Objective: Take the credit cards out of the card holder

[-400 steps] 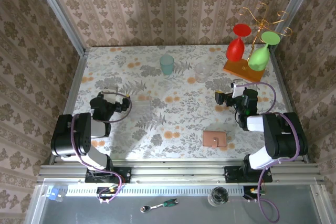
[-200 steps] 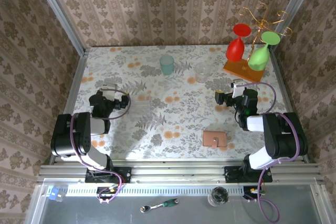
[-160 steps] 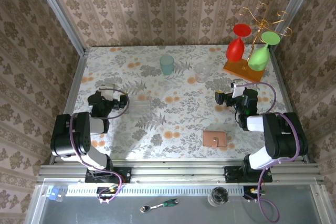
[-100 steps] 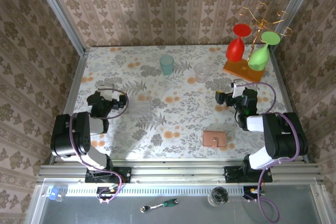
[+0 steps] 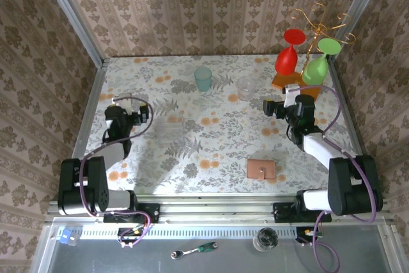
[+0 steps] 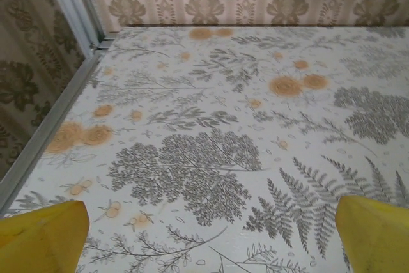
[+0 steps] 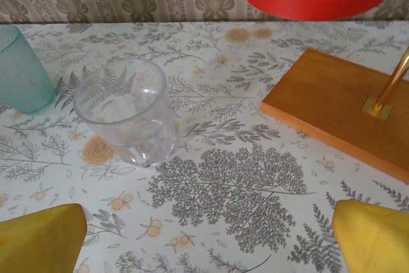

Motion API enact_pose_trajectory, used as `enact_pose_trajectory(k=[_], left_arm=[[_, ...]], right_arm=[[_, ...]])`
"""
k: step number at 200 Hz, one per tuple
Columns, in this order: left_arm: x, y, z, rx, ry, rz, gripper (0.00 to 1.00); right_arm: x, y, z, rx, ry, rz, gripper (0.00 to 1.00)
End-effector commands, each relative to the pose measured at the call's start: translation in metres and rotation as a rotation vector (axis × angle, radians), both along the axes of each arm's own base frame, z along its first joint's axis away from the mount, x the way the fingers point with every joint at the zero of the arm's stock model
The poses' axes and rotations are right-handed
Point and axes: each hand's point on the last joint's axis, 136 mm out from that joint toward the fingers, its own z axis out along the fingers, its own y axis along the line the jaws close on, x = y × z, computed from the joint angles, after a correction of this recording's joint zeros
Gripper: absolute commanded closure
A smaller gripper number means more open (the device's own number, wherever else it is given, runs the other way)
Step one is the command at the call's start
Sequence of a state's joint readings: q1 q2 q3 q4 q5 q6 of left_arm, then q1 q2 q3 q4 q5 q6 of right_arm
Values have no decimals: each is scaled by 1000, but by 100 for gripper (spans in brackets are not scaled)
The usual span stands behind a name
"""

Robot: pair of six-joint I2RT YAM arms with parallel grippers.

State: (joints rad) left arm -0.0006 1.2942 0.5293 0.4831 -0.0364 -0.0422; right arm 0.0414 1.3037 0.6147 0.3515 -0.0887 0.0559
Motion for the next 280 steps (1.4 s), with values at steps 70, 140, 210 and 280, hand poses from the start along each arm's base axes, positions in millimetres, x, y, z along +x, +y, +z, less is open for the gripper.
enact_pose_trajectory(k=[70, 140, 210, 280], left_arm=[[-42, -48, -19, -225, 511, -66, 7], [-53, -86, -31, -265, 762, -155, 25], [-57, -102, -53, -238, 901, -179, 42], [-50, -102, -64, -221, 951, -159, 73]], right_arm=[[-20, 26, 8, 37, 167, -24, 3], [-24, 24, 4, 80, 225, -74, 5], [-22, 23, -6, 83, 268, -93, 6], [-25, 20, -5, 69, 270, -102, 6]])
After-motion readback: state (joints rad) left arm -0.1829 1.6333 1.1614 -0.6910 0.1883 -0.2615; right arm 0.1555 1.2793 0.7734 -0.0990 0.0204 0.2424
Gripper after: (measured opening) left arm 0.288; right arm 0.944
